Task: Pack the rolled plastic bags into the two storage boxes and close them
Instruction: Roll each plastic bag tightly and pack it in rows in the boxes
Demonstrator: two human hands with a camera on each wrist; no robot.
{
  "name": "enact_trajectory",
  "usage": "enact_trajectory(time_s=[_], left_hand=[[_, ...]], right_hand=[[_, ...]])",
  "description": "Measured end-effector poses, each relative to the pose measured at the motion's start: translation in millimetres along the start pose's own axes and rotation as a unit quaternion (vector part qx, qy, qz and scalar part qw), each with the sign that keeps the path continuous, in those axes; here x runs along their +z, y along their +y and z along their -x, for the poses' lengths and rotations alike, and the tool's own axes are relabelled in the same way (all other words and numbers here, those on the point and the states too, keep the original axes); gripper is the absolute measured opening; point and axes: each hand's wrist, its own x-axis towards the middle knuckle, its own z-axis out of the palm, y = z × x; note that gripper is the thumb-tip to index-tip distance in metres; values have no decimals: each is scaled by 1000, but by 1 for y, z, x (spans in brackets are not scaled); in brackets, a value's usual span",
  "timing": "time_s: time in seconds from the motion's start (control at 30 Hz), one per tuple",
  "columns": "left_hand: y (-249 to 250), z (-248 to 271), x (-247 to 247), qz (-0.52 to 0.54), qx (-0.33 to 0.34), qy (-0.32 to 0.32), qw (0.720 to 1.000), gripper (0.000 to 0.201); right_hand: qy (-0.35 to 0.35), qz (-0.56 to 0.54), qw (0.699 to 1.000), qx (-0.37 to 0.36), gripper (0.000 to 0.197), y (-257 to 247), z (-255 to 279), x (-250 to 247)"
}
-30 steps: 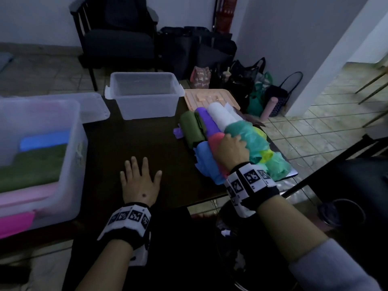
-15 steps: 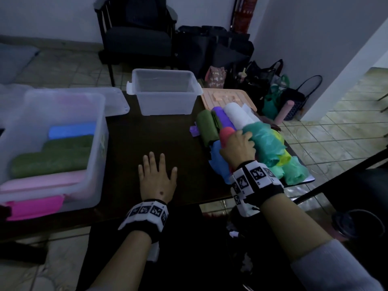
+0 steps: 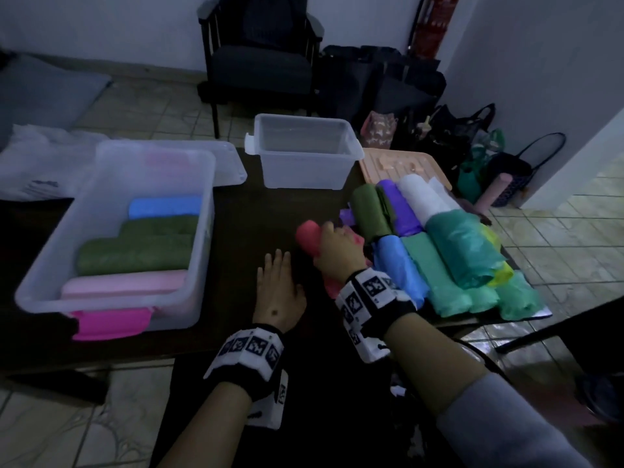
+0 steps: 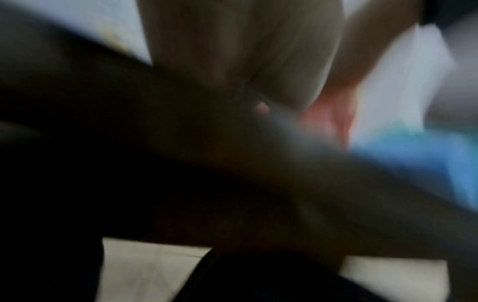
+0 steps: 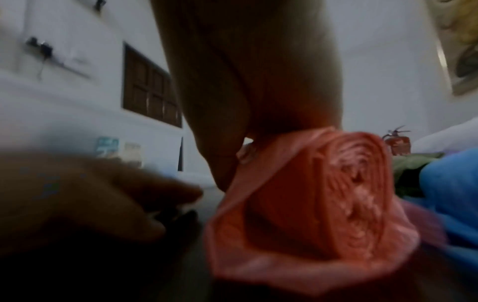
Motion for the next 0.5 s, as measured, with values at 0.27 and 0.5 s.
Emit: enact_trajectory(time_s=[0.27, 0.5], left_hand=[[-1, -20, -57, 191, -142, 51, 970, 40], [17, -50, -74, 43, -103, -143, 983, 44]], right_hand=[[-83, 27, 991, -103, 56, -6, 18, 11], [-29, 107, 978, -175, 64, -3, 40, 18]])
